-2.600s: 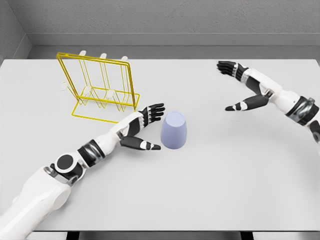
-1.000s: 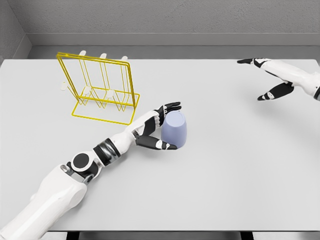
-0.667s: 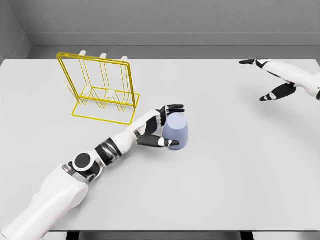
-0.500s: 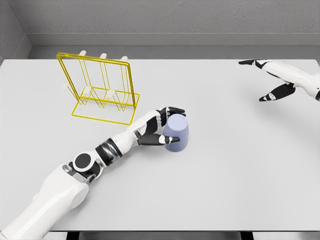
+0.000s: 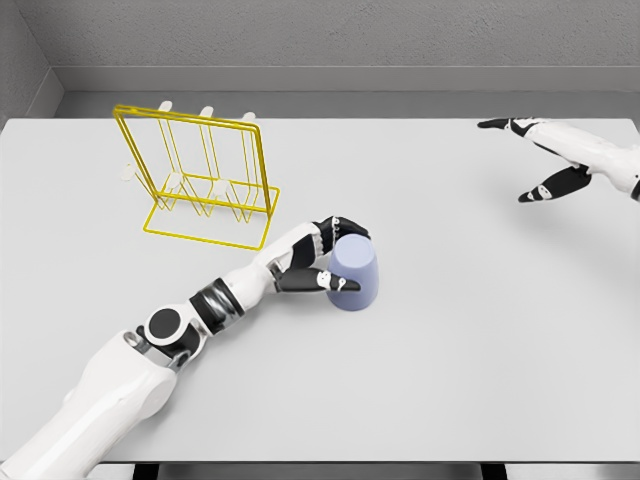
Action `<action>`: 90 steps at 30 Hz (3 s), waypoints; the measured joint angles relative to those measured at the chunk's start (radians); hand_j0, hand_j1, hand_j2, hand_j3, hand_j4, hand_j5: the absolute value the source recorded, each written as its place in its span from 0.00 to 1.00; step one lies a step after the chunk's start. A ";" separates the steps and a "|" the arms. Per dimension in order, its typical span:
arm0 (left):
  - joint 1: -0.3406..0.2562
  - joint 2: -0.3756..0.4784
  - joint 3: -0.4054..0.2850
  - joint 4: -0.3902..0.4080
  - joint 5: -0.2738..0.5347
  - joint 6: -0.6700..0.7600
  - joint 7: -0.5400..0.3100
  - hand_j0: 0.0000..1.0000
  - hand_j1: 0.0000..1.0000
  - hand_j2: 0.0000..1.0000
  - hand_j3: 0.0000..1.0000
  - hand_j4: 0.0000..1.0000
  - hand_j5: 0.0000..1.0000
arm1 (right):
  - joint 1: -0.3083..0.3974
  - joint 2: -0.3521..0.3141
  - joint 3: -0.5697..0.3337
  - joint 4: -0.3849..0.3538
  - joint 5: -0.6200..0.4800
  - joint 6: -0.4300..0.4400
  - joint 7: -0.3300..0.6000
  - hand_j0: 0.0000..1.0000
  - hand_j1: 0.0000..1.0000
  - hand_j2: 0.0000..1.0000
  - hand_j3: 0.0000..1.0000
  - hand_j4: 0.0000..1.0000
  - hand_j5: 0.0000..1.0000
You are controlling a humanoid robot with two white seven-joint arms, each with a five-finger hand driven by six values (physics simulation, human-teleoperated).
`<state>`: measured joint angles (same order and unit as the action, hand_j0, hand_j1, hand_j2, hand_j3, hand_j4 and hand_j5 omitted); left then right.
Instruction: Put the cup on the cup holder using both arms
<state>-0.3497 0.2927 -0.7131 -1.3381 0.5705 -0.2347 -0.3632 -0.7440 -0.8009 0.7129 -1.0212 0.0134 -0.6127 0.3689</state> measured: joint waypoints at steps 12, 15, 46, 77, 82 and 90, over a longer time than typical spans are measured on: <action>0.052 0.112 0.015 -0.194 0.063 0.003 -0.021 0.49 0.49 0.49 0.49 0.49 0.49 | 0.003 -0.006 -0.013 0.000 0.000 0.000 0.000 1.00 1.00 1.00 1.00 1.00 1.00; 0.078 0.147 0.055 -0.247 0.084 0.003 -0.020 0.49 0.49 0.49 0.49 0.49 0.49 | 0.005 -0.004 -0.013 0.000 0.000 0.000 0.000 1.00 1.00 1.00 1.00 1.00 1.00; 0.068 0.377 0.205 -0.399 0.253 0.003 -0.016 0.49 0.49 0.49 0.49 0.49 0.49 | 0.006 0.006 -0.012 0.000 0.001 0.000 0.001 1.00 1.00 1.00 1.00 1.00 1.00; -0.041 0.373 0.281 -0.326 0.284 0.013 0.002 0.49 0.49 0.49 0.49 0.49 0.49 | 0.005 0.000 -0.014 0.001 0.001 0.000 0.001 1.00 1.00 1.00 1.00 1.00 1.00; -0.054 0.371 0.281 -0.299 0.285 0.014 0.002 0.49 0.49 0.49 0.49 0.49 0.49 | 0.005 -0.001 -0.014 0.001 0.001 0.000 0.001 1.00 1.00 1.00 1.00 1.00 1.00; -0.066 0.378 0.300 -0.266 0.285 0.014 0.002 0.49 0.49 0.49 0.49 0.49 0.49 | 0.005 0.000 -0.014 0.001 0.002 0.000 0.001 1.00 1.00 1.00 1.00 1.00 1.00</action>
<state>-0.4157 0.6711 -0.4130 -1.6036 0.8553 -0.2211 -0.3607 -0.7394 -0.8005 0.6992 -1.0198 0.0149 -0.6127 0.3701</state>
